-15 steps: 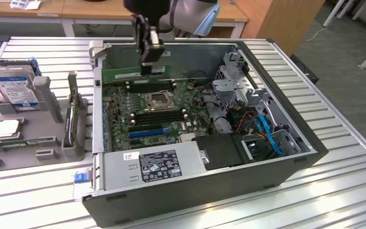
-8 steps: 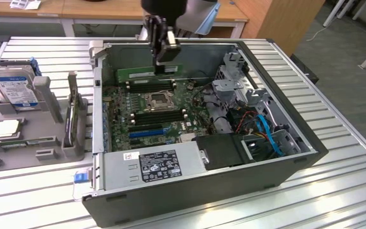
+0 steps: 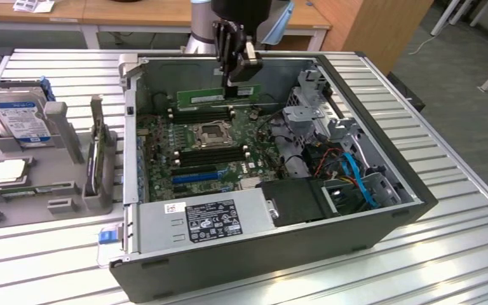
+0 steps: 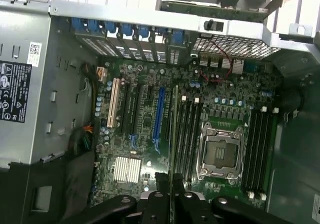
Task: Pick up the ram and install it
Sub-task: 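Pick up the ram and move it above insertion slot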
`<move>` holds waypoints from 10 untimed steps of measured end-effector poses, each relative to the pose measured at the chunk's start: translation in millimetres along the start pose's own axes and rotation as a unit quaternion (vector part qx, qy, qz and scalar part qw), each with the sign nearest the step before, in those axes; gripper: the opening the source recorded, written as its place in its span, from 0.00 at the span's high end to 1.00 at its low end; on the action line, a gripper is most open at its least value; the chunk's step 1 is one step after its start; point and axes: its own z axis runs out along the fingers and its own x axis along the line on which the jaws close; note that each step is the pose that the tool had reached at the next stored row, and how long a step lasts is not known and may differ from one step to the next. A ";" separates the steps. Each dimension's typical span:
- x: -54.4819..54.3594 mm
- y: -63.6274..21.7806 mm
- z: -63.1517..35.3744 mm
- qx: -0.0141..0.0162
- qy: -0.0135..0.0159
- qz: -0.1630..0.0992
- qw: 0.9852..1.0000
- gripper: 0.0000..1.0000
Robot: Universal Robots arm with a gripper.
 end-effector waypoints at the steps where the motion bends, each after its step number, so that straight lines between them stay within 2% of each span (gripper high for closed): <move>1: 0.0 0.0 0.0 0.000 0.000 0.000 1.000 0.86; 4: -0.2 0.0 0.1 0.000 0.000 0.003 1.000 0.86; 10: -0.3 0.0 0.1 -0.002 -0.001 0.043 0.999 0.86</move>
